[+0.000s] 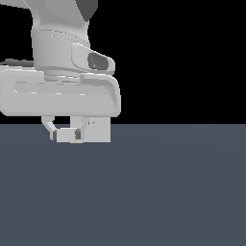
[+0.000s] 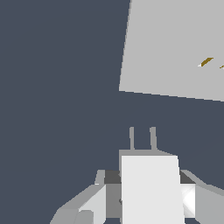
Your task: Plug the charger into the wall socket.
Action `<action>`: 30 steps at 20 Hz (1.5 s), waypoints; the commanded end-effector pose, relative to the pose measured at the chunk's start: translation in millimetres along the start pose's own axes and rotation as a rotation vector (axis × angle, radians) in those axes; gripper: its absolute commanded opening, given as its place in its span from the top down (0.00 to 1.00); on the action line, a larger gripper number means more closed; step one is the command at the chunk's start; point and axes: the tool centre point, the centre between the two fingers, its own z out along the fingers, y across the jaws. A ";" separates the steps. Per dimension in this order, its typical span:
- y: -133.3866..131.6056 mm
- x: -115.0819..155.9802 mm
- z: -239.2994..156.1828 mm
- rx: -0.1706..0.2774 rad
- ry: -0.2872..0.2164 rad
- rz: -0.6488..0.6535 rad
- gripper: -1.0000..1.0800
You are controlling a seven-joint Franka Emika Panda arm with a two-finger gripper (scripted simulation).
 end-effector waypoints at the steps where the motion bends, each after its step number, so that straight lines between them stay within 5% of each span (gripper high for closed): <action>1: 13.7 2.4 -11.0 -0.010 -0.001 0.053 1.00; 17: 29.1 6.8 -21.6 -0.024 -0.001 0.105 1.00; 30: 33.5 46.3 -13.6 -0.024 -0.001 0.105 1.00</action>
